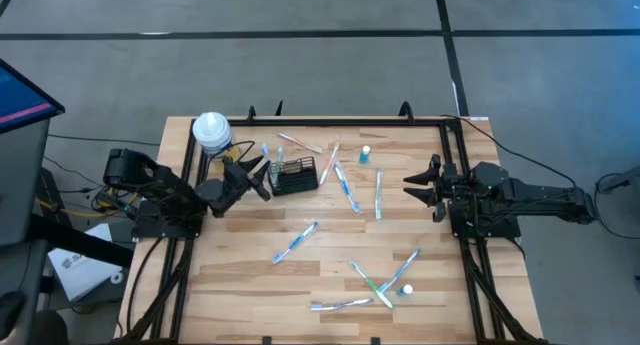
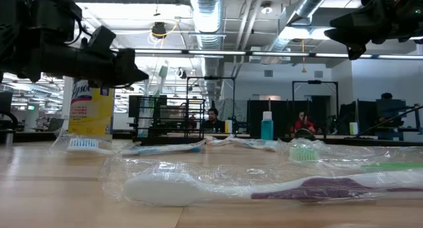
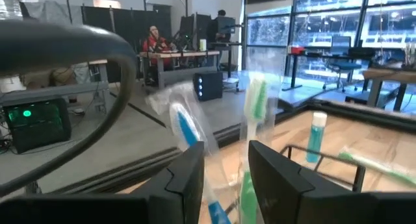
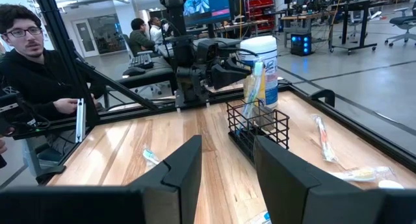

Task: Pick & Place toothbrushing station
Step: Put the blue toothbrush into the mesh organizer, then put the top mouthwash bottle into the mesh organizer

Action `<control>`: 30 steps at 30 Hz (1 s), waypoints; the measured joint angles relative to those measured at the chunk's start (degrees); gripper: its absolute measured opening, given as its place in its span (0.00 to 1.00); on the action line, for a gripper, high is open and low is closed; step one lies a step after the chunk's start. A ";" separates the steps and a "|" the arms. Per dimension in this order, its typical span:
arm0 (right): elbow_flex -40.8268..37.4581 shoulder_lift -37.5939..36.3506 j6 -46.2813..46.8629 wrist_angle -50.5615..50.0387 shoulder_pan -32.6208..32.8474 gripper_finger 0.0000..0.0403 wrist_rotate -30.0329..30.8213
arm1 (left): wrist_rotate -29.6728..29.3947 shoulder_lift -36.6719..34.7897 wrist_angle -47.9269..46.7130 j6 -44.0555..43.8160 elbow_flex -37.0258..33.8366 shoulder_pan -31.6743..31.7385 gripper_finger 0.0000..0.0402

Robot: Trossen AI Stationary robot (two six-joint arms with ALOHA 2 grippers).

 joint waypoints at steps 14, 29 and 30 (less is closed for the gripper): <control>0.01 0.01 0.00 -0.14 -0.01 0.33 0.27 | 1.54 -16.98 -0.12 3.17 -0.24 -5.65 0.28; 0.25 15.66 -9.02 7.16 -1.71 0.33 10.51 | 10.37 -18.67 -7.65 3.48 6.28 -17.11 0.22; 0.53 16.42 -9.01 7.05 -2.38 0.33 10.50 | 10.36 -18.67 -9.42 3.84 7.23 -17.72 0.22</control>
